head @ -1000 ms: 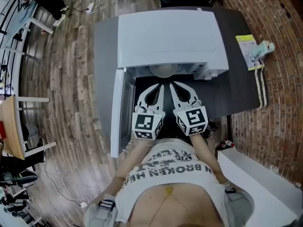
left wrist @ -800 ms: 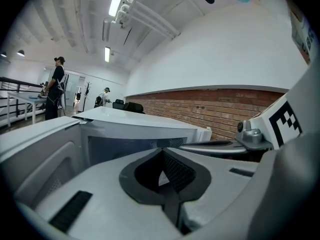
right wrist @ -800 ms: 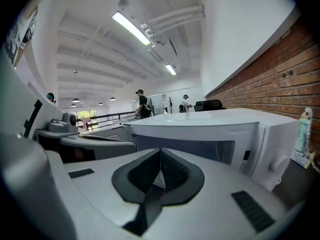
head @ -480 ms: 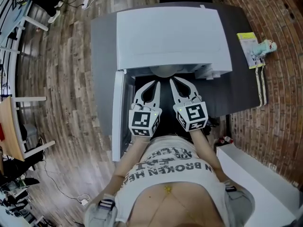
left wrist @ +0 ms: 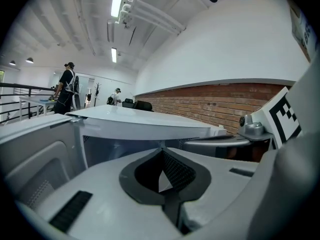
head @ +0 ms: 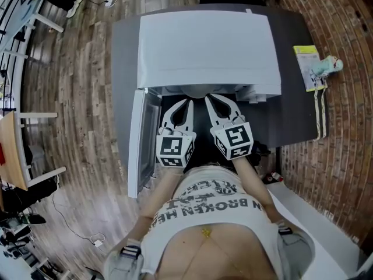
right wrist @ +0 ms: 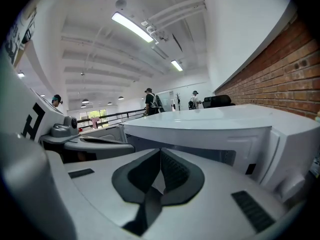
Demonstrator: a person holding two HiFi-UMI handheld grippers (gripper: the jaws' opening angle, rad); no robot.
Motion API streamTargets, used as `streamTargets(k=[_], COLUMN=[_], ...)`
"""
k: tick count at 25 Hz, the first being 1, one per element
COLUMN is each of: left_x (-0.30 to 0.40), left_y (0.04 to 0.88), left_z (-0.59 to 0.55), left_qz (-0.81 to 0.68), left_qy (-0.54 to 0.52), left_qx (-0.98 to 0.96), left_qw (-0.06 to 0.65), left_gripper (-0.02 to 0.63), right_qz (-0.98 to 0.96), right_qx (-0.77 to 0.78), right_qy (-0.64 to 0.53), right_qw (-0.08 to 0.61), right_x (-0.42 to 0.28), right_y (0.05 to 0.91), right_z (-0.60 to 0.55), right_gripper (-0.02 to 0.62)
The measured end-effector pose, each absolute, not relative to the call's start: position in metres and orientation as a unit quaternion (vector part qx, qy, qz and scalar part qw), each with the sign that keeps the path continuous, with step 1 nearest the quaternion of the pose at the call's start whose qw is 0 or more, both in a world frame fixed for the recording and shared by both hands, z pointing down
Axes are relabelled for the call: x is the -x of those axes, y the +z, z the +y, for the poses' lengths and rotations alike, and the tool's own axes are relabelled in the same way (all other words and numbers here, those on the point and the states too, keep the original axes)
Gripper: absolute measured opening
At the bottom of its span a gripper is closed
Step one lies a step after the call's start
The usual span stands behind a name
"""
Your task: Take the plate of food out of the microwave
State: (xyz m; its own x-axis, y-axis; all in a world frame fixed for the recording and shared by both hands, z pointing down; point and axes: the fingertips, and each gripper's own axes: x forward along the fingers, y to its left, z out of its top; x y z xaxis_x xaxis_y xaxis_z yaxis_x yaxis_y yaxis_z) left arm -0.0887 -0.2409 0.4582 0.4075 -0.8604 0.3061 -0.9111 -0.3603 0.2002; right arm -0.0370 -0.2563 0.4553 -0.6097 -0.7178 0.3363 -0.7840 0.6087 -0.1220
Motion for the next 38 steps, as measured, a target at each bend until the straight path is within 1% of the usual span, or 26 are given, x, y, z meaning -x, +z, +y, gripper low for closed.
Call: streamTargets(k=[3,7,17,25,28,32,34,36,38], left_x=[0.087,0.09,0.101,0.108,0.11,0.111,0.112,0.114,0.116], left_y=[0.464,0.482,0.533,0.573,0.585,0.593,0.6,0.606,0.611], left_z=[-0.246,-0.253,-0.268,-0.276,-0.279,-0.283,-0.285,-0.286,-0.288], left_qz=[-0.543,-0.548,-0.547,-0.545,-0.542,-0.54,-0.542,-0.545,-0.546], left_qy=[0.076,0.073,0.112,0.128,0.108,0.047,0.023,0.007,-0.009], left_qx=[-0.817,-0.807,-0.789,-0.771,-0.76,-0.738,-0.721,-0.705,-0.692], left_qw=[0.177,0.209,0.254,0.304,0.34,0.403,0.431,0.453,0.473], left_gripper=[0.006,0.006,0.006,0.006,0.006,0.012,0.039,0.086,0.091], right_qz=[-0.887,-0.884,-0.871,-0.857,-0.855,-0.85,-0.848,-0.846,-0.843], right_qx=[-0.421,-0.42,-0.419,-0.419,-0.419,-0.422,-0.423,-0.423,-0.423], right_qy=[0.136,0.147,0.162,0.196,0.204,0.22,0.221,0.227,0.234], right_qw=[0.132,0.142,0.199,0.227,0.229,0.226,0.231,0.233,0.234], right_x=[0.033,0.029,0.022,0.019,0.02,0.015,0.011,0.008,0.006], right_y=[0.462,0.478,0.533,0.57,0.574,0.578,0.582,0.586,0.589], right_z=[-0.26,-0.267,-0.288,-0.298,-0.3,-0.301,-0.3,-0.298,-0.296], right_gripper=[0.009,0.009,0.009,0.009,0.009,0.009,0.009,0.009,0.009])
